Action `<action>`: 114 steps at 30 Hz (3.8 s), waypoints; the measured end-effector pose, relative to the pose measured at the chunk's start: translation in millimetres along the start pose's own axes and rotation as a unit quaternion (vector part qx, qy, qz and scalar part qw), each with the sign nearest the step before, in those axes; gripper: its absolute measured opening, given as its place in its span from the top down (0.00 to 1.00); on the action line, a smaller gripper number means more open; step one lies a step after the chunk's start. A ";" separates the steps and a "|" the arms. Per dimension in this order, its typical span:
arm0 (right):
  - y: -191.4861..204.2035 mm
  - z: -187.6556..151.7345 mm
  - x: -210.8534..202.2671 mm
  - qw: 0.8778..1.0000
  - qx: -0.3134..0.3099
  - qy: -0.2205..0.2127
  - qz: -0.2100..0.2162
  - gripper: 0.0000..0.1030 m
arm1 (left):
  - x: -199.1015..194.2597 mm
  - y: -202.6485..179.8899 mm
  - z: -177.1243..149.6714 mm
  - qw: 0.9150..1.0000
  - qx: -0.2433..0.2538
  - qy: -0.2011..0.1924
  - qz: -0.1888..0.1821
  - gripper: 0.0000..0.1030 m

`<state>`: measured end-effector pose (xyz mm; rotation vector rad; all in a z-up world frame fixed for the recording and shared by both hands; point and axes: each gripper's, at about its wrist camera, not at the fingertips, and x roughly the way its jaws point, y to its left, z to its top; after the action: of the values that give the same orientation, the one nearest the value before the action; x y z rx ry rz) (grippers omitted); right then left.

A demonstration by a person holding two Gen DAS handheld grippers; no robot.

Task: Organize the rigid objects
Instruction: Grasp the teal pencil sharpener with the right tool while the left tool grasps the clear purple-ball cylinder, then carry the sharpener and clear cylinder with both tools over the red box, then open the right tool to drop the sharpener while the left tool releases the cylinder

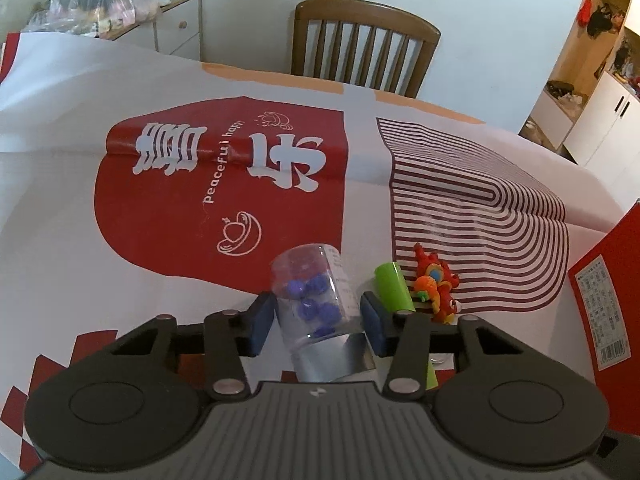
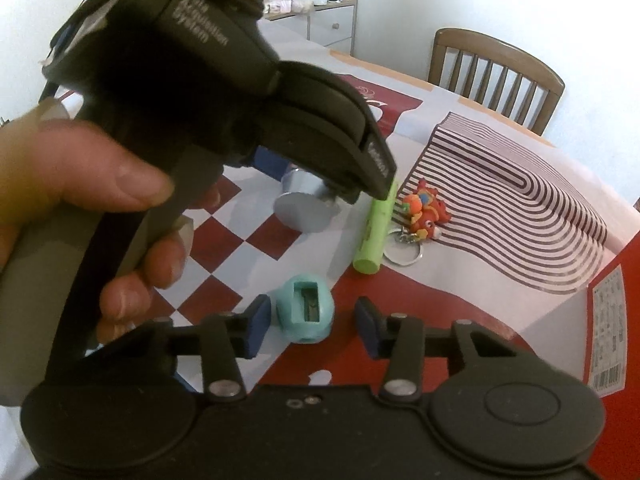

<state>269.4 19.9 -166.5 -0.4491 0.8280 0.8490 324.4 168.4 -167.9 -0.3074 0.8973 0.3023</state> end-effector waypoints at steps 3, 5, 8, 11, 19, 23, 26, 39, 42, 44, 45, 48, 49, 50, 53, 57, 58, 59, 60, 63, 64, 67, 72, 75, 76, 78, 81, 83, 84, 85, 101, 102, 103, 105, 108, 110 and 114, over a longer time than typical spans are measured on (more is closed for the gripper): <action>1.3 0.2 -0.4 1.000 0.000 0.000 0.000 0.71 | -1.6 3.3 -0.8 1.000 -0.005 -0.001 -0.005 0.54; 0.4 -1.7 -3.4 1.000 0.004 0.000 -0.002 0.72 | -3.4 4.4 -1.5 1.000 -0.005 0.000 0.000 0.55; -3.6 -1.1 -6.9 1.000 0.016 0.001 -0.006 0.72 | -6.5 4.4 -3.5 1.000 0.001 0.004 0.002 0.55; -9.8 -2.1 -14.0 0.999 0.033 -0.002 -0.011 0.72 | -11.6 5.3 -7.2 1.000 0.007 0.007 0.005 0.55; -21.7 -12.5 -46.7 0.997 0.073 -0.009 -0.013 0.72 | -35.0 7.8 -16.1 1.000 0.012 0.014 0.002 0.56; -28.4 -18.5 -67.6 0.996 0.087 -0.014 -0.022 0.72 | -52.9 6.3 -20.7 1.000 0.014 0.017 -0.006 0.57; -32.0 -21.6 -84.3 0.995 0.090 -0.020 -0.024 0.72 | -67.1 2.3 -25.9 0.999 0.025 0.017 -0.012 0.57; -51.2 -39.9 -160.5 0.992 0.099 -0.059 -0.042 0.72 | -131.7 -18.9 -44.7 0.998 0.041 -0.002 -0.046 0.57; -59.7 -46.9 -177.4 0.991 0.108 -0.070 -0.049 0.72 | -144.5 -22.1 -47.6 0.998 0.039 -0.003 -0.054 0.57; -66.9 -53.1 -188.7 0.989 0.112 -0.076 -0.054 0.72 | -152.9 -25.5 -49.9 0.997 0.041 -0.005 -0.059 0.57; -70.4 -56.2 -193.0 0.989 0.115 -0.078 -0.057 0.72 | -156.9 -28.4 -50.7 0.997 0.042 -0.005 -0.061 0.57; -83.8 -66.5 -207.0 0.987 0.119 -0.083 -0.069 0.72 | -169.7 -37.9 -53.0 0.996 0.048 -0.012 -0.069 0.57; -88.6 -70.0 -211.0 0.986 0.122 -0.084 -0.073 0.72 | -173.7 -41.0 -53.4 0.996 0.048 -0.014 -0.072 0.57; -94.5 -73.4 -215.1 0.985 0.125 -0.085 -0.078 0.72 | -177.6 -45.1 -53.2 0.996 0.049 -0.016 -0.077 0.57; -110.5 -83.4 -226.6 0.983 0.131 -0.087 -0.092 0.72 | -185.4 -57.7 -52.6 0.995 0.054 -0.019 -0.087 0.57; -131.7 -93.8 -238.4 0.980 0.138 -0.091 -0.107 0.72 | -190.8 -80.8 -51.1 0.993 0.056 -0.018 -0.103 0.57; -137.0 -96.0 -240.9 0.980 0.141 -0.092 -0.109 0.72 | -190.8 -85.8 -50.7 0.993 0.056 -0.018 -0.106 0.57; -142.3 -97.8 -243.1 0.979 0.144 -0.093 -0.110 0.72 | -191.1 -92.1 -50.3 0.992 0.057 -0.018 -0.110 0.57; -148.0 -100.0 -245.5 0.978 0.146 -0.094 -0.113 0.72 | -191.1 -99.3 -49.9 0.992 0.059 -0.017 -0.114 0.57; -164.2 -105.2 -250.6 0.977 0.149 -0.096 -0.119 0.72 | -190.7 -121.3 -48.9 0.990 0.068 -0.018 -0.122 0.57; -169.9 -107.4 -251.6 0.977 0.150 -0.096 -0.121 0.72 | -190.3 -128.7 -48.5 0.990 0.071 -0.018 -0.124 0.57; -186.0 -113.2 -252.3 0.976 0.152 -0.093 -0.126 0.72 | -185.7 -152.4 -46.0 0.988 0.077 -0.015 -0.134 0.57; -214.7 -119.5 -243.8 0.976 0.153 -0.080 -0.134 0.72 | -174.4 -199.7 -38.3 0.984 0.097 -0.016 -0.148 0.57; -233.5 -120.5 -236.8 0.976 0.151 -0.074 -0.136 0.72 | -162.8 -225.4 -33.7 0.982 0.109 -0.014 -0.151 0.57; -239.0 -120.5 -234.0 0.976 0.151 -0.072 -0.136 0.72 | -157.4 -234.4 -32.4 0.982 0.113 -0.012 -0.151 0.57; -250.8 -120.9 -227.6 0.978 0.150 -0.067 -0.132 0.72 | -145.6 -247.5 -28.8 0.982 0.113 -0.006 -0.149 0.57; -267.0 -121.7 -218.4 0.979 0.145 -0.058 -0.129 0.72 | -121.2 -266.6 -23.5 0.982 0.111 0.015 -0.150 0.57; -276.7 -121.6 -209.2 0.981 0.141 -0.048 -0.127 0.72 | -105.8 -276.7 -20.2 0.982 0.110 0.029 -0.149 0.57; -281.0 -121.3 -204.5 0.981 0.140 -0.042 -0.126 0.72 | -97.2 -282.2 -18.6 0.983 0.109 0.036 -0.146 0.57; -284.5 -120.6 -199.2 0.982 0.138 -0.036 -0.122 0.72 | -89.1 -287.0 -17.1 0.982 0.108 0.044 -0.145 0.57; -283.0 -102.8 -123.8 0.990 0.073 0.090 -0.084 0.71 | 4.7 -322.1 3.8 0.979 0.121 0.129 -0.099 0.60; -282.4 -99.4 -122.5 0.990 0.070 0.099 -0.079 0.69 | 6.6 -323.3 3.1 0.978 0.125 0.133 -0.098 0.60; -282.3 -95.7 -121.2 0.989 0.070 0.109 -0.076 0.69 | 8.9 -324.6 2.4 0.978 0.128 0.137 -0.095 0.60; -282.0 -88.4 -118.6 0.987 0.063 0.127 -0.071 0.64 | 11.2 -324.1 1.4 0.977 0.128 0.140 -0.095 0.60; -278.6 -78.0 -114.2 0.984 0.046 0.158 -0.065 0.42 | 6.9 -320.1 3.9 0.977 0.120 0.139 -0.109 0.60; -273.0 -72.4 -113.9 0.983 0.029 0.172 -0.054 0.28 | -1.4 -315.8 8.7 0.978 0.109 0.133 -0.121 0.60; -255.2 -57.7 -117.1 0.981 -0.022 0.189 -0.043 0.27 | -26.4 -305.2 17.3 0.980 0.101 0.110 -0.129 0.53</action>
<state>402.3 -225.6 -101.4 -0.6944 1.1308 0.7122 437.7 -107.5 -95.7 -0.2679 1.0835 -0.0646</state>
